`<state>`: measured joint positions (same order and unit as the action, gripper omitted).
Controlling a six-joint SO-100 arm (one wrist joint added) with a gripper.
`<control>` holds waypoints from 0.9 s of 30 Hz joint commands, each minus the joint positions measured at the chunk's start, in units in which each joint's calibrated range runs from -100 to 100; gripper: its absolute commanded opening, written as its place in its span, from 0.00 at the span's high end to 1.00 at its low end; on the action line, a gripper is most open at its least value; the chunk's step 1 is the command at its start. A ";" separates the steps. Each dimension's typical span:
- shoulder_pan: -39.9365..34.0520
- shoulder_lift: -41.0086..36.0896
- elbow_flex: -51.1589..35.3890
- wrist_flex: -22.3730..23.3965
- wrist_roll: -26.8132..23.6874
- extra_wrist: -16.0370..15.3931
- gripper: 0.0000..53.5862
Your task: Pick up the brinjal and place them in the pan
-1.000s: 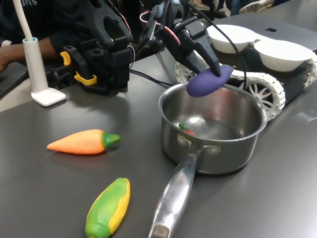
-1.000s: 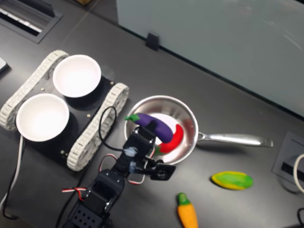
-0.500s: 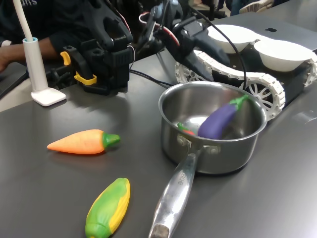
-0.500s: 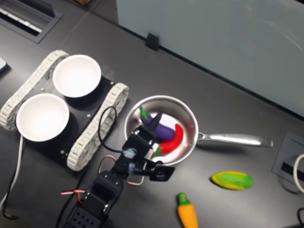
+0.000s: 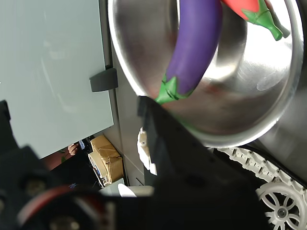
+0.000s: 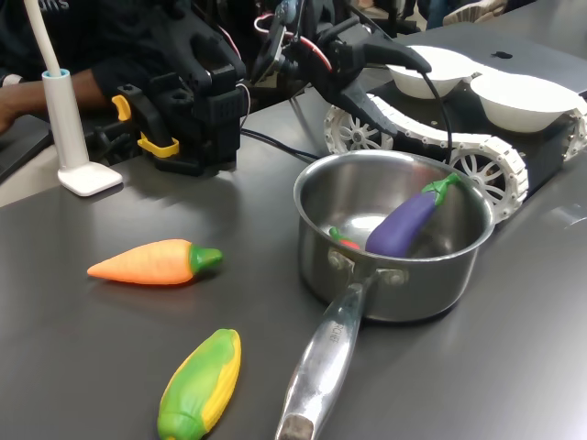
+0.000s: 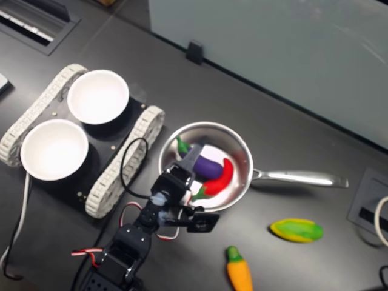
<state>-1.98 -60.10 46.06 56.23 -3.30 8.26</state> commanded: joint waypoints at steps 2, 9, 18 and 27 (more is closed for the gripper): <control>-0.43 -5.23 -0.49 -0.06 0.39 0.48 0.22; -0.89 -10.97 0.78 0.02 -0.54 0.56 0.27; -1.92 -19.99 5.69 -2.96 0.10 0.90 0.63; -2.95 -30.11 11.96 -4.16 0.59 0.90 0.92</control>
<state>-3.41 -85.44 58.28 55.46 -3.05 8.63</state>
